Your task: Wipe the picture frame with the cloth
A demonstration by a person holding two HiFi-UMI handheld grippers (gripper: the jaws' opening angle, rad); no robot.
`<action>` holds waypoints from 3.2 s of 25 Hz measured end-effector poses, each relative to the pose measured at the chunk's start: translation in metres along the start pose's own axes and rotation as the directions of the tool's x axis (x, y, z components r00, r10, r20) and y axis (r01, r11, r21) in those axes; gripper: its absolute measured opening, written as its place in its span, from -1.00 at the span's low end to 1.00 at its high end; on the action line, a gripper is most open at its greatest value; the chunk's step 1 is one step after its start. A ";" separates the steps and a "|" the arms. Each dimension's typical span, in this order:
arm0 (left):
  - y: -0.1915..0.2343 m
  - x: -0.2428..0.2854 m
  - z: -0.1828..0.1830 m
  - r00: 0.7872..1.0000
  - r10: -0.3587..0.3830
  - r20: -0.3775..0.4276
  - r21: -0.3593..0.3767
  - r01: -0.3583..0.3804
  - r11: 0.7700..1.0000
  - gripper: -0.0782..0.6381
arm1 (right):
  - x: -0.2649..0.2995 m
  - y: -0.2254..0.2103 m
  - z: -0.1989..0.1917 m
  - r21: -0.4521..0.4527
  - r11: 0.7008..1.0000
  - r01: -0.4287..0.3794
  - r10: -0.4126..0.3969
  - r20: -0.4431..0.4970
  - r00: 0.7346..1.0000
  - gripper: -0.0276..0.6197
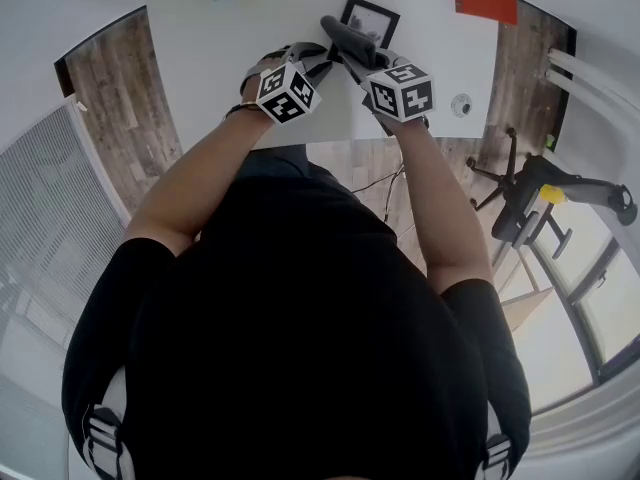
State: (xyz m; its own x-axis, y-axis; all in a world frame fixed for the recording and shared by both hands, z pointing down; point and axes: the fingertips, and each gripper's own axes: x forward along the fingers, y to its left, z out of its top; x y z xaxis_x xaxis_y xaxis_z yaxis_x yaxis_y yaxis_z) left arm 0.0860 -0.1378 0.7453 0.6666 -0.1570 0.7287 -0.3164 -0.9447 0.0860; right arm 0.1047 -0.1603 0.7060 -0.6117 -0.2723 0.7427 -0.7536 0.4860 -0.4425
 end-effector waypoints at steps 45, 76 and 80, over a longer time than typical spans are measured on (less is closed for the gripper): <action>0.000 0.000 -0.002 1.000 0.022 0.012 0.028 -0.022 0.999 -0.49 | -0.042 -0.091 0.056 -0.265 0.891 0.368 -0.370 0.044 0.928 -0.77; 0.000 -0.002 -0.001 0.999 0.033 0.018 0.042 -0.034 0.999 -0.49 | -0.029 -0.038 -0.038 -0.286 0.934 0.212 -0.253 -0.114 0.961 -0.77; 0.000 -0.002 -0.002 0.999 0.035 0.020 0.043 -0.036 0.998 -0.49 | -0.030 -0.030 -0.047 -0.271 0.943 0.195 -0.236 -0.127 0.963 -0.77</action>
State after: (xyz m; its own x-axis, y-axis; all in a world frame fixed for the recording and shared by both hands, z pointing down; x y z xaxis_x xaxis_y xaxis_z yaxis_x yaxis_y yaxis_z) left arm 0.0835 -0.1366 0.7447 0.6681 -0.1959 0.7178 -0.3111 -0.9499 0.0302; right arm 0.1563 -0.1275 0.7208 -0.3809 -0.2719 0.8838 -0.7648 0.6298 -0.1358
